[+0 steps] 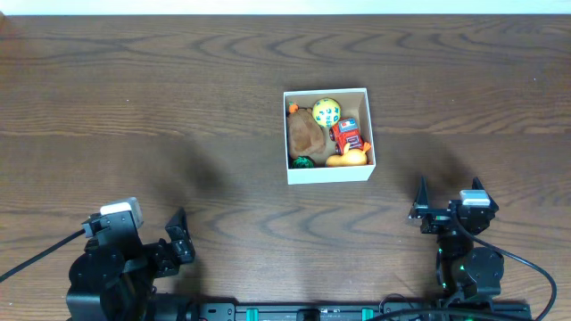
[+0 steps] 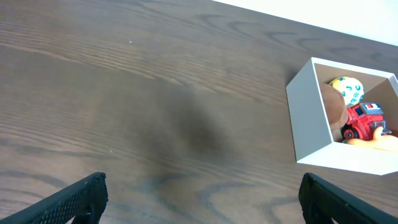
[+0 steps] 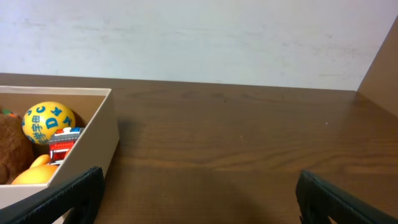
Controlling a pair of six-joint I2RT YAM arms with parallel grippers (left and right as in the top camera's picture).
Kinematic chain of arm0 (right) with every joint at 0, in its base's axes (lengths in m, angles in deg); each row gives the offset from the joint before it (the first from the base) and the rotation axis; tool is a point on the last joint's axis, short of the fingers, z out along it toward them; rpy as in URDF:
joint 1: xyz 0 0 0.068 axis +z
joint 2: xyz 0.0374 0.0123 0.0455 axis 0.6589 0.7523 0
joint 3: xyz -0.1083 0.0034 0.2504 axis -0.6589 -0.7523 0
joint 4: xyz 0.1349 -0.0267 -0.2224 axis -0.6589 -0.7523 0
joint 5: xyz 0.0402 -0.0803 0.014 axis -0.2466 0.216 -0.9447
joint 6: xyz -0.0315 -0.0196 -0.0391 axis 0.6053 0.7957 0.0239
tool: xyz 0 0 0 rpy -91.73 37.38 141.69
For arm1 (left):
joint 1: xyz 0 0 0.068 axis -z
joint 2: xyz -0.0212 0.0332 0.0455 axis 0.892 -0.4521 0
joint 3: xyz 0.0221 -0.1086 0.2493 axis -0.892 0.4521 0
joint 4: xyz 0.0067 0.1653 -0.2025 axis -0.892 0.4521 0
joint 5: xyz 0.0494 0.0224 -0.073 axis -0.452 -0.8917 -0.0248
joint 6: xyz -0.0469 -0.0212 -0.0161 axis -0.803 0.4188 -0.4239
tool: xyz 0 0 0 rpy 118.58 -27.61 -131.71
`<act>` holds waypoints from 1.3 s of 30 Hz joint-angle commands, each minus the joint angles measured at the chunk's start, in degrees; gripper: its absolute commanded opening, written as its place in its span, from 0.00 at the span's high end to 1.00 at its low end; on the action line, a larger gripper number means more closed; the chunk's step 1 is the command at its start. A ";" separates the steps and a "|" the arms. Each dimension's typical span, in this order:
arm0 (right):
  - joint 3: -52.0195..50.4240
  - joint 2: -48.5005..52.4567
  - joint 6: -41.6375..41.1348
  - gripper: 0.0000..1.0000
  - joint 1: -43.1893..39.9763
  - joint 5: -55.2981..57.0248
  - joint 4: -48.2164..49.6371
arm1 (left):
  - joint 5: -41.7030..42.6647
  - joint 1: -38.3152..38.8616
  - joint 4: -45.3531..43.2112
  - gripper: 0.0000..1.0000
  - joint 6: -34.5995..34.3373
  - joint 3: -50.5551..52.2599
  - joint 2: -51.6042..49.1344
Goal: Pack container
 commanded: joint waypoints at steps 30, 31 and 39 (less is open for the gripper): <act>-0.22 -0.61 0.68 0.01 -0.22 -0.66 -0.20 | -0.66 -3.19 -31.98 0.02 6.97 32.44 20.41; -0.22 -0.61 0.68 0.01 -0.22 -0.63 -0.20 | -0.66 -3.19 -35.28 0.02 7.30 34.51 20.41; -0.22 -0.61 0.68 0.01 -0.22 -0.63 -0.22 | -0.66 -3.19 -55.84 0.02 8.57 47.28 20.44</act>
